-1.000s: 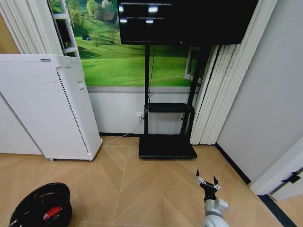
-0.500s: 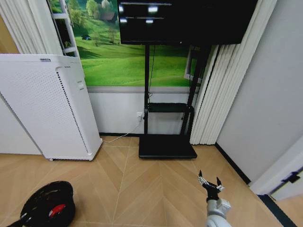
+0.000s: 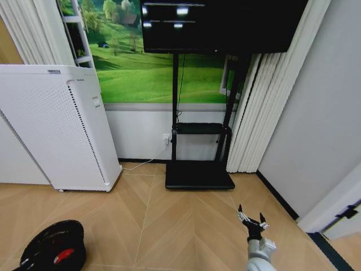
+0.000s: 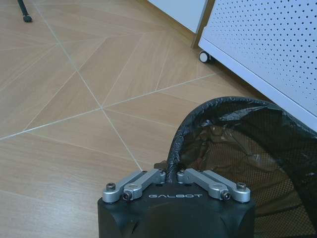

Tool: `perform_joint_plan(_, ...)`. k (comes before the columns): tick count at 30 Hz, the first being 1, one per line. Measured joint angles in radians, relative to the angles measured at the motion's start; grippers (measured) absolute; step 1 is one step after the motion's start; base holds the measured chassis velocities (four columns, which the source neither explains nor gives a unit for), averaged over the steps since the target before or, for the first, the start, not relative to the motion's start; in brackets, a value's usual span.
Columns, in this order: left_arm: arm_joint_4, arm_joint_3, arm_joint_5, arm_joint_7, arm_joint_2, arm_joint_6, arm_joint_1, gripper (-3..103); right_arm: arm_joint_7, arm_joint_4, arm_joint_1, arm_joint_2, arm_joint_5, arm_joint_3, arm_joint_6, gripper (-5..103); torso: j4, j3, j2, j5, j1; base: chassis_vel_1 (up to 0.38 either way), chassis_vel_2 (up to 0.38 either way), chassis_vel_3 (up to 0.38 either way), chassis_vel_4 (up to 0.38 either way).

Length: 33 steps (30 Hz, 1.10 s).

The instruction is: Pick up the trash bin and place the garbage on the floor into it.

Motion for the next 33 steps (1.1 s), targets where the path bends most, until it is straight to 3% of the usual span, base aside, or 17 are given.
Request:
perform_joint_plan(12, -0.002, 0.008, 0.045, 0.036, -0.008, 0.017, 0.005, 2, 0.002, -0.003, 0.005, -0.001, 0.001, -0.002, 0.001, 100, -0.0001, 0.000, 0.000, 0.0000, 0.000, 0.000, 0.000, 0.000, 0.000)
perform_joint_plan(19, -0.012, -0.019, 0.140, 0.047, -0.017, 0.009, 0.034, 34, 0.004, -0.021, 0.030, -0.003, 0.001, -0.020, 0.001, 100, 0.0003, 0.000, 0.000, 0.0000, 0.000, 0.000, 0.000, 0.000, 0.000)
perform_joint_plan(22, -0.013, -0.025, 0.144, 0.047, -0.016, 0.007, 0.036, 34, 0.004, -0.022, 0.031, -0.002, 0.001, -0.022, 0.001, 100, 0.0000, 0.000, 0.000, 0.0000, 0.000, 0.000, 0.000, 0.000, 0.000)
perform_joint_plan(23, -0.018, -0.035, 0.146, 0.047, -0.016, 0.007, 0.043, 44, 0.004, -0.023, 0.031, 0.001, 0.001, -0.022, 0.002, 100, 0.0000, 0.000, 0.000, -0.0002, 0.000, 0.000, 0.000, 0.000, 0.000)
perform_joint_plan(25, -0.040, -0.062, 0.158, 0.046, -0.016, 0.007, 0.060, 56, 0.001, -0.030, 0.030, 0.004, 0.002, -0.018, 0.003, 100, 0.0000, 0.000, 0.000, -0.0001, 0.000, 0.000, 0.000, 0.000, 0.000)
perform_joint_plan(27, -0.043, -0.066, 0.163, 0.046, -0.016, 0.005, 0.063, 56, 0.001, -0.031, 0.030, 0.004, 0.002, -0.017, 0.003, 100, 0.0000, 0.000, 0.000, -0.0001, 0.000, 0.000, 0.000, 0.000, 0.000)
perform_joint_plan(28, -0.072, -0.100, 0.202, 0.054, -0.019, -0.011, 0.094, 66, -0.008, -0.042, 0.031, 0.004, 0.008, -0.011, 0.014, 100, -0.0002, 0.000, 0.000, -0.0002, 0.000, 0.000, 0.000, 0.000, 0.000)
perform_joint_plan(30, -0.088, -0.113, 0.208, 0.058, -0.021, -0.013, 0.111, 66, -0.010, -0.045, 0.032, 0.004, 0.009, -0.010, 0.015, 100, -0.0002, 0.000, 0.000, -0.0001, 0.000, 0.000, 0.000, 0.000, 0.000)
perform_joint_plan(33, -0.190, -0.181, 0.216, 0.108, -0.032, -0.029, 0.199, 82, -0.019, -0.070, 0.048, 0.003, 0.015, -0.010, 0.022, 100, 0.0006, 0.000, 0.000, 0.0003, 0.000, 0.000, 0.000, 0.000, 0.000)
